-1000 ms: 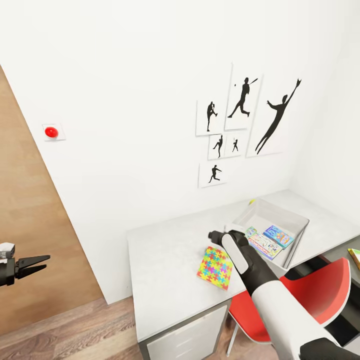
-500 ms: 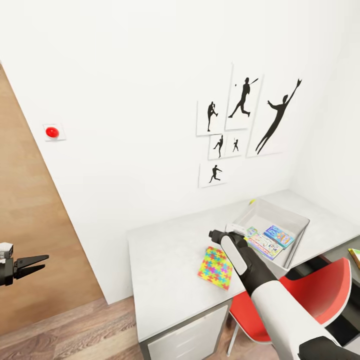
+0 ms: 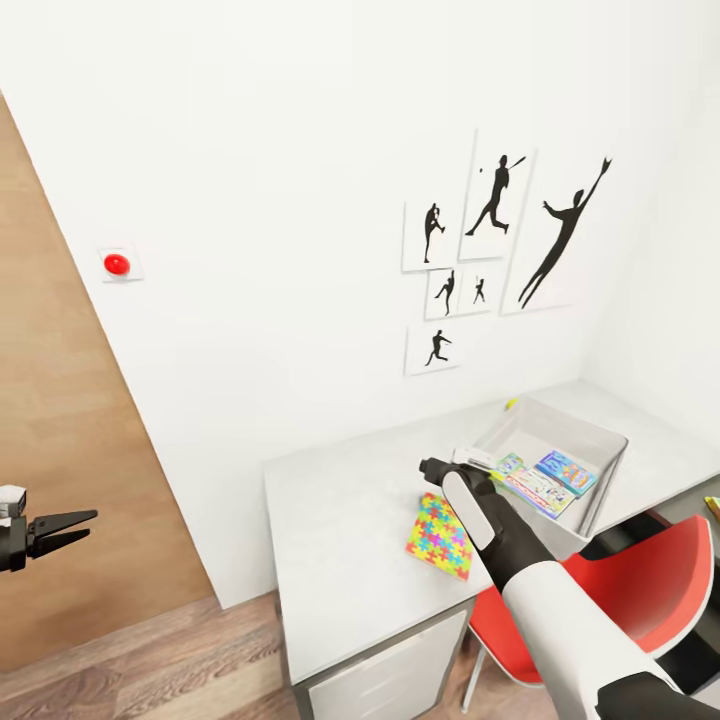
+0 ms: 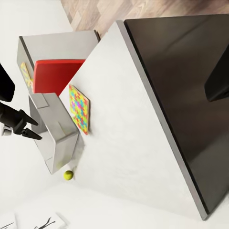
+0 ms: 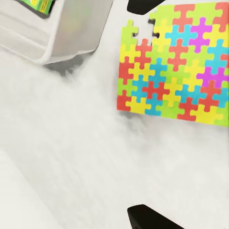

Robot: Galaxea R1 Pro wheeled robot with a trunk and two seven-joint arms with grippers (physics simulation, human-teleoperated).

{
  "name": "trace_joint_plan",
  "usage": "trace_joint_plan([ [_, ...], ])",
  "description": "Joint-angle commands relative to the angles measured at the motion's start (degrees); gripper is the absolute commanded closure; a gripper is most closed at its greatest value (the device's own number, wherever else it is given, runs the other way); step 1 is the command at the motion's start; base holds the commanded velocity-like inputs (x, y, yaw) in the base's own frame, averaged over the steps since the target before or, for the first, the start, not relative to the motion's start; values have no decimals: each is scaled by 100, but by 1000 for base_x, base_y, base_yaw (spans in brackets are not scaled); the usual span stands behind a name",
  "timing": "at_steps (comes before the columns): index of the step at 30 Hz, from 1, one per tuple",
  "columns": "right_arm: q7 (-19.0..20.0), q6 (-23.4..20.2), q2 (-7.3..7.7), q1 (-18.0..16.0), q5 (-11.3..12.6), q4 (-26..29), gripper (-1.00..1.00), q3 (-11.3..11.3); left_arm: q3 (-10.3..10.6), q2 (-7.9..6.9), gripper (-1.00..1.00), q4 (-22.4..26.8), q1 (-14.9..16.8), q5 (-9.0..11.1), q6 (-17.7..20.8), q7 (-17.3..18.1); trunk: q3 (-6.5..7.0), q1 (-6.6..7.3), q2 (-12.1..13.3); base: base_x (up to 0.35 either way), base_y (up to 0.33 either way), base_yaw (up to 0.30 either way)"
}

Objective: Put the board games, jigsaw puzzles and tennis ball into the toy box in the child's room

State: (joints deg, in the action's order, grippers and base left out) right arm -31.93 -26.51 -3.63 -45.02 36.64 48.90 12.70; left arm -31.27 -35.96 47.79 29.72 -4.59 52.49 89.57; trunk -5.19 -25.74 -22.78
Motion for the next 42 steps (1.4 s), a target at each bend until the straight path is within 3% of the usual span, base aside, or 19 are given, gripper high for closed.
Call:
trace_joint_plan([
  [1, -50, -9, 4, -6, 45, 7, -100, 11, -11, 2, -100, 2, 7, -49, 58, 43, -13, -4, -14, 0, 58, 0],
  [26, -50, 203, 61, -41, 45, -235, -100, -31, -11, 2, -100, 2, 7, -59, 51, 43, -13, -4, -14, 0, 7, 0],
  [42, -50, 212, 211, -85, 51, -317, -100, -33, -8, 5, -100, 2, 7, -63, 51, 43, -13, -4, -14, 0, 0, 0],
])
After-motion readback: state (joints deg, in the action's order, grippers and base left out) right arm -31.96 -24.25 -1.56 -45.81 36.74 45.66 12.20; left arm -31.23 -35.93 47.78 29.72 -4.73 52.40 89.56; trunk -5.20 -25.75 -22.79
